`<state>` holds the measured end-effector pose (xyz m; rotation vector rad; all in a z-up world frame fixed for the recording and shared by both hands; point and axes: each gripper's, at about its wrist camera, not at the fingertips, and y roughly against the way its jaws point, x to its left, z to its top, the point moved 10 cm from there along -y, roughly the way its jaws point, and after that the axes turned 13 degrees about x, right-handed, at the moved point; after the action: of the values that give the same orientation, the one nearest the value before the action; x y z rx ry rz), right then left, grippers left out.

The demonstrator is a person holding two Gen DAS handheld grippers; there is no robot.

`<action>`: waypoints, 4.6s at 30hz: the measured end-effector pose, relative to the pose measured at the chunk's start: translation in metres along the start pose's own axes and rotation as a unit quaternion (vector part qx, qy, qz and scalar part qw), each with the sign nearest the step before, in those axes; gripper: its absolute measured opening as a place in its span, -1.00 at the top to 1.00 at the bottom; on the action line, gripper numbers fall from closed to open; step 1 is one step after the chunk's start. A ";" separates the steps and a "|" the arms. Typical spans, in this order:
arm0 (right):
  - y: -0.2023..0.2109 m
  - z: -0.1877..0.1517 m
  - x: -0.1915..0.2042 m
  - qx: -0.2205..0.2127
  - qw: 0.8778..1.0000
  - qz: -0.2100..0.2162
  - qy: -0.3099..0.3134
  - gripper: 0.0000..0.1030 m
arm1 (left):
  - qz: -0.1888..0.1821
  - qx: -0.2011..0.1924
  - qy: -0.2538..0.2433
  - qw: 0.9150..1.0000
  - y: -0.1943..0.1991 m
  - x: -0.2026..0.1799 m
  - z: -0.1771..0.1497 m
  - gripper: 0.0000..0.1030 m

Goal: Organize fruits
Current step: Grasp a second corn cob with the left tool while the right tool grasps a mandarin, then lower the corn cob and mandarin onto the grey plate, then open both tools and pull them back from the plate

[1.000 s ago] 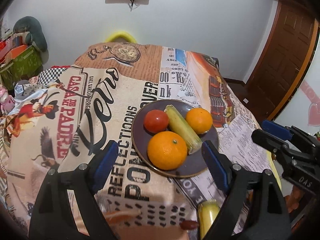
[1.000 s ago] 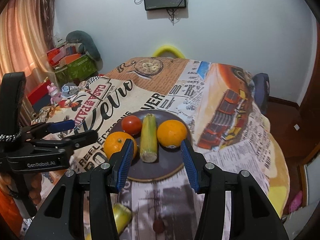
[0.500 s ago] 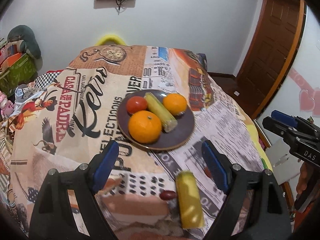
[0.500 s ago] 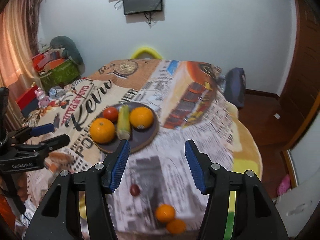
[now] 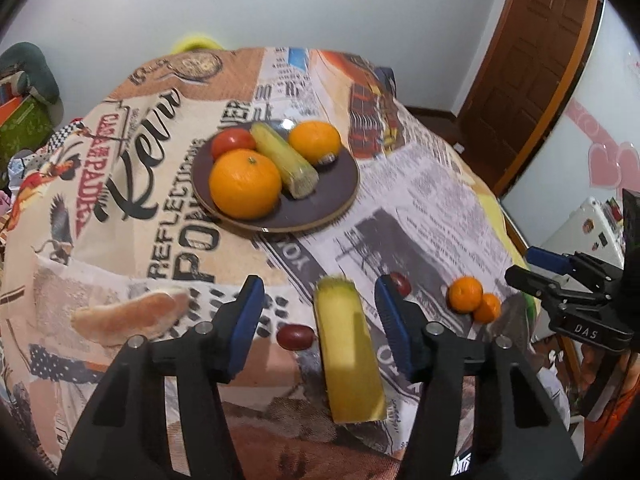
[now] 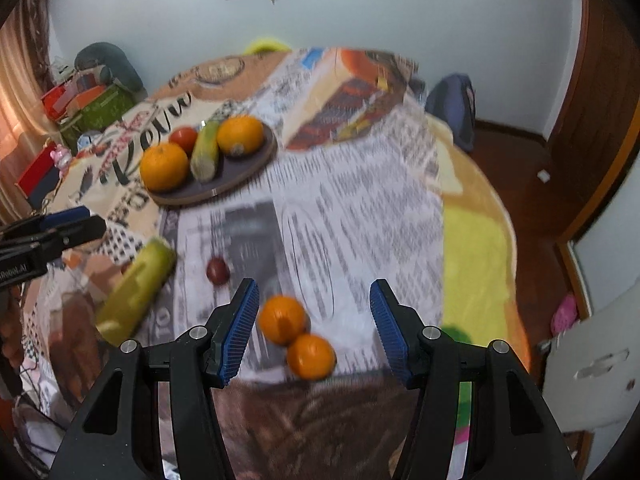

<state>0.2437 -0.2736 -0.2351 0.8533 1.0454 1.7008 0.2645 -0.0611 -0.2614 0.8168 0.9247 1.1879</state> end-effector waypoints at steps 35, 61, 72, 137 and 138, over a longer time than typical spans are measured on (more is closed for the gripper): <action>-0.018 -0.020 -0.009 0.007 0.999 0.045 -0.027 0.39 | -0.017 0.011 -0.017 1.000 -0.018 -0.013 0.010 0.28; 0.017 0.076 0.061 -0.082 0.993 0.082 0.031 0.39 | 0.012 -0.121 0.052 0.991 0.084 0.071 0.074 0.34; -0.006 0.107 0.080 -0.076 0.991 0.096 0.045 0.39 | 0.055 -0.132 0.062 0.988 0.069 0.106 0.118 0.34; 0.020 0.109 0.077 -0.090 0.994 0.032 0.058 0.06 | 0.049 -0.089 0.042 0.994 0.070 0.105 0.083 -0.22; 0.022 0.106 0.074 -0.090 0.994 0.029 0.056 0.03 | 0.051 -0.087 0.043 0.994 0.072 0.108 0.077 -0.23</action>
<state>0.3052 -0.1802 -0.1665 0.6839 0.9317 1.8793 0.3189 0.0555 -0.1826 0.6829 0.8429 1.3819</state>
